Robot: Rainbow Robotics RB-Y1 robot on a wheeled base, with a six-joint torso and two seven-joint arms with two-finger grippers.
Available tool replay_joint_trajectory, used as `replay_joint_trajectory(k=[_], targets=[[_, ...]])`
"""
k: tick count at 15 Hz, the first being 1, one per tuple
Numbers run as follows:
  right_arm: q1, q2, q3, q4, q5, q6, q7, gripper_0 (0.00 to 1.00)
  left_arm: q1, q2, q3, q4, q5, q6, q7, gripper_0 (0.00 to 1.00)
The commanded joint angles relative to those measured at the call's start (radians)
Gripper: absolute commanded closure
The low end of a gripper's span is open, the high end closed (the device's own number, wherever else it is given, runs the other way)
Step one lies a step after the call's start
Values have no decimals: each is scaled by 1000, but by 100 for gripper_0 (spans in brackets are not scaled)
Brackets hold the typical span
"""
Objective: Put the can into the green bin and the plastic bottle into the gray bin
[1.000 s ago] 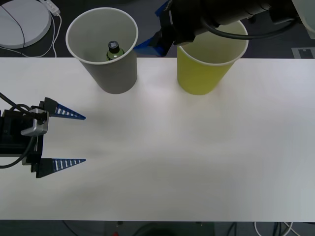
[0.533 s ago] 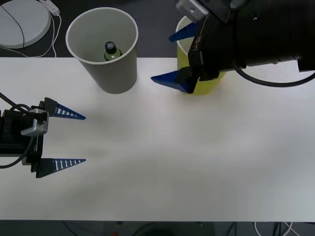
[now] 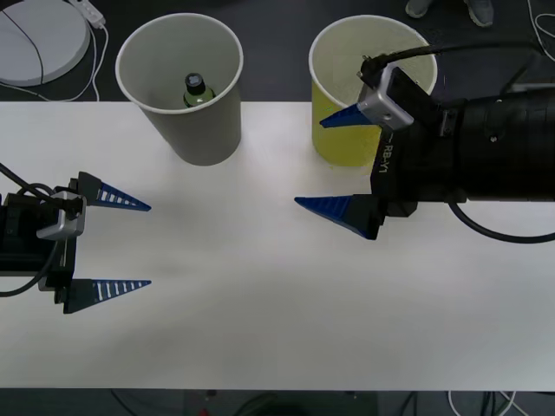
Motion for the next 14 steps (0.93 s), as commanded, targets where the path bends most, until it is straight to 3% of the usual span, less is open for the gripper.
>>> replay_joint_trajectory(k=[1,9,14], targets=[[98,-14,-42,-4,-75,21,123,0,0,0,0,0,0,0,0,0],[245,-17,-108,89,-264,27,539,0,0,0,0,0,0,0,0,0],[323,-38,-146,94,-301,27,629,0,0,0,0,0,0,0,0,0]])
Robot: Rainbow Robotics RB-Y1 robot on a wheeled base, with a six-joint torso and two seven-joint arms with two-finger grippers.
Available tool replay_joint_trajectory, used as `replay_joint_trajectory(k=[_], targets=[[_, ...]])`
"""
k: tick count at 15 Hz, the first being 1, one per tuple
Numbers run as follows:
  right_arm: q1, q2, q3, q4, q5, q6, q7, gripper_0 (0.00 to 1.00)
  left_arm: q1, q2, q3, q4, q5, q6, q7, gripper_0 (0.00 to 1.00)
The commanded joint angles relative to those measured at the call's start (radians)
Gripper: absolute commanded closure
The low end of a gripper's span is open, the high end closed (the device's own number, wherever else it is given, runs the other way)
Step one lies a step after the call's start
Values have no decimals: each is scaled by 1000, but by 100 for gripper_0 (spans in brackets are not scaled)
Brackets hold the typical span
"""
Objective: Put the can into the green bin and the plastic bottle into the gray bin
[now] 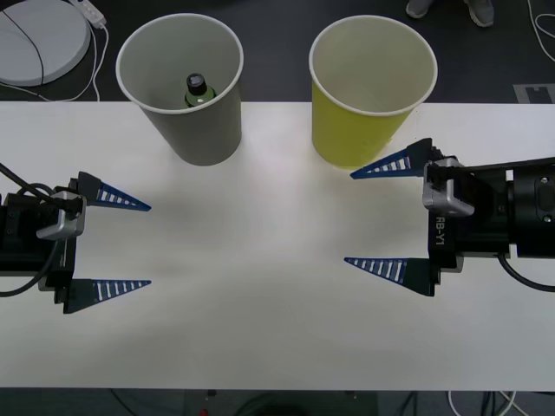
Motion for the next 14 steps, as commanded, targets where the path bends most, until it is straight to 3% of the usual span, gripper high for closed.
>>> replay_joint_trajectory(k=[1,14], targets=[[40,-17,-22,-1,-15,0,24,0,0,0,0,0,0,0,0,0],[121,-59,-93,0,-42,-6,83,0,0,0,0,0,0,0,0,0]])
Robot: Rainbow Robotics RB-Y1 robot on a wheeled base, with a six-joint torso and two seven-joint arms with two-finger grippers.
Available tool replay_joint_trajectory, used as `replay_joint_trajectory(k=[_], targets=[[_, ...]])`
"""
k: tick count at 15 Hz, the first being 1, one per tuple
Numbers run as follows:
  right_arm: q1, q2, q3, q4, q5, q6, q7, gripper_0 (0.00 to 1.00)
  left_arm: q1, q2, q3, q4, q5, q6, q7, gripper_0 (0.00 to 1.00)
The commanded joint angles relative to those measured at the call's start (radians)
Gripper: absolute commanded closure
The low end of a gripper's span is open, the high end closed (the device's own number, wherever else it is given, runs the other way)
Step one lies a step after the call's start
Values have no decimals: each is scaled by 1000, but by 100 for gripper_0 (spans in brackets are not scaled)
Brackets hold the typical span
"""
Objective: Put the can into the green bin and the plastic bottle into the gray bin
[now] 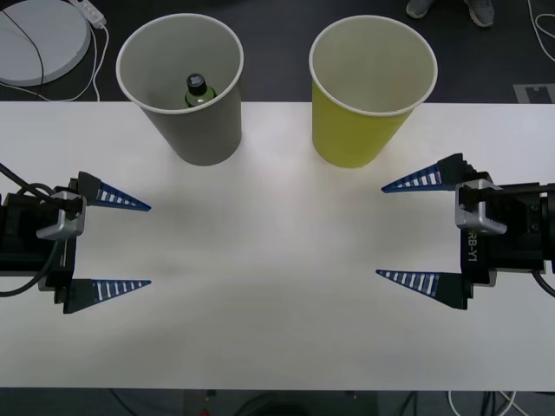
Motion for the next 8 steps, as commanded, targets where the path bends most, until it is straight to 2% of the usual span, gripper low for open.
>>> replay_joint_trajectory(k=[1,8], targets=[[15,-7,-8,0,-11,1,11,0,0,0,0,0,0,0,0,0],[55,-20,-9,0,-34,0,-6,0,0,0,0,0,0,0,0,0]])
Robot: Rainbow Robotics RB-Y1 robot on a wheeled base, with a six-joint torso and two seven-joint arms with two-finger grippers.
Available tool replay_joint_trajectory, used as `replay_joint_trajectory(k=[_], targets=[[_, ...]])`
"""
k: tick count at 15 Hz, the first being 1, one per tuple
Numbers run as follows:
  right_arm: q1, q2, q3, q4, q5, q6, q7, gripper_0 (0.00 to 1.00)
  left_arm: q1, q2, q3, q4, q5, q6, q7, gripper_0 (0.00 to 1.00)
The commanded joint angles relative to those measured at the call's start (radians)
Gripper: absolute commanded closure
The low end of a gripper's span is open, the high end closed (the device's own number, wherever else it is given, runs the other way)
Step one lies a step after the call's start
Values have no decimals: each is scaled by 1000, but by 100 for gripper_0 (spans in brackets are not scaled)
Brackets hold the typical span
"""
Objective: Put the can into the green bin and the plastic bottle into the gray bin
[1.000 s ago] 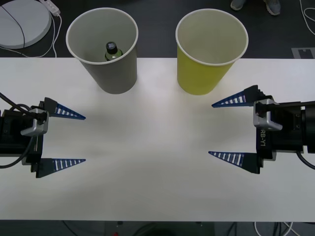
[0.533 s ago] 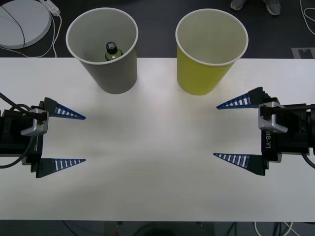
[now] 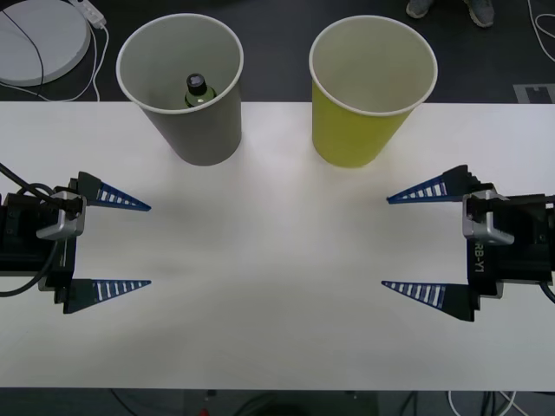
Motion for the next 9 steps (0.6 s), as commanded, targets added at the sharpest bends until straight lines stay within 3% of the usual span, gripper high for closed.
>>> replay_joint_trajectory(k=[1,9], targets=[[12,-8,0,0,-6,-1,-15,0,0,0,0,0,0,0,0,0],[27,-6,0,0,-6,-6,-27,0,0,0,0,0,0,0,0,0]])
